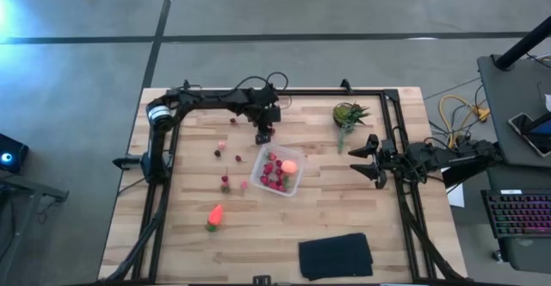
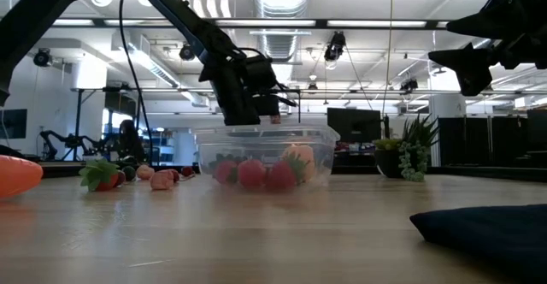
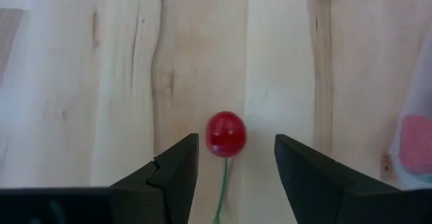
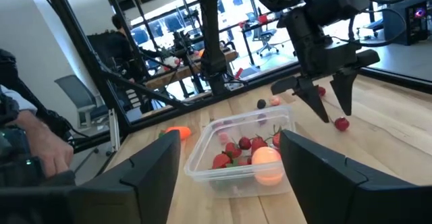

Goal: Pick and placing Produce into tupperware
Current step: Put the red cherry into the transparent bin

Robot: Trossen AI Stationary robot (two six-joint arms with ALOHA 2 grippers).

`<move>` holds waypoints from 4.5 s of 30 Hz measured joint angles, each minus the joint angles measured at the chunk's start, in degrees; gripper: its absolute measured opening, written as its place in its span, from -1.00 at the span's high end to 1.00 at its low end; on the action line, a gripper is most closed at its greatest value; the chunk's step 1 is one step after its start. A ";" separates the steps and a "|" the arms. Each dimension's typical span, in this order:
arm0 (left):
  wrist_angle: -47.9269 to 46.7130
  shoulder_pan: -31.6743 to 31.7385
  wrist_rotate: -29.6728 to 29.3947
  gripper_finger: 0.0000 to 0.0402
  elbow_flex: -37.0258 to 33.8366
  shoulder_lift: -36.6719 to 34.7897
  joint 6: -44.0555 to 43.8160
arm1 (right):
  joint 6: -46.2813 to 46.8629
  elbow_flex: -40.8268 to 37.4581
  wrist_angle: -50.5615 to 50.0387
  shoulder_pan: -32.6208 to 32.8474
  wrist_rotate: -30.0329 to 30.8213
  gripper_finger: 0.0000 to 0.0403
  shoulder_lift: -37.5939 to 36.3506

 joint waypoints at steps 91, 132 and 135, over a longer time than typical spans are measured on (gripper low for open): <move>-20.82 -18.57 -27.81 -0.17 -1.21 -18.24 -32.10 | 0.00 -0.02 -0.03 0.02 0.00 -0.22 -0.02; -21.14 15.88 -9.60 -0.04 -4.36 -2.35 -40.82 | 0.00 -0.02 -0.02 0.02 -0.01 -0.21 -0.02; -20.41 15.88 -9.57 -0.04 -3.88 -2.47 -40.39 | 0.00 -0.02 -0.02 0.02 -0.02 -0.22 -0.02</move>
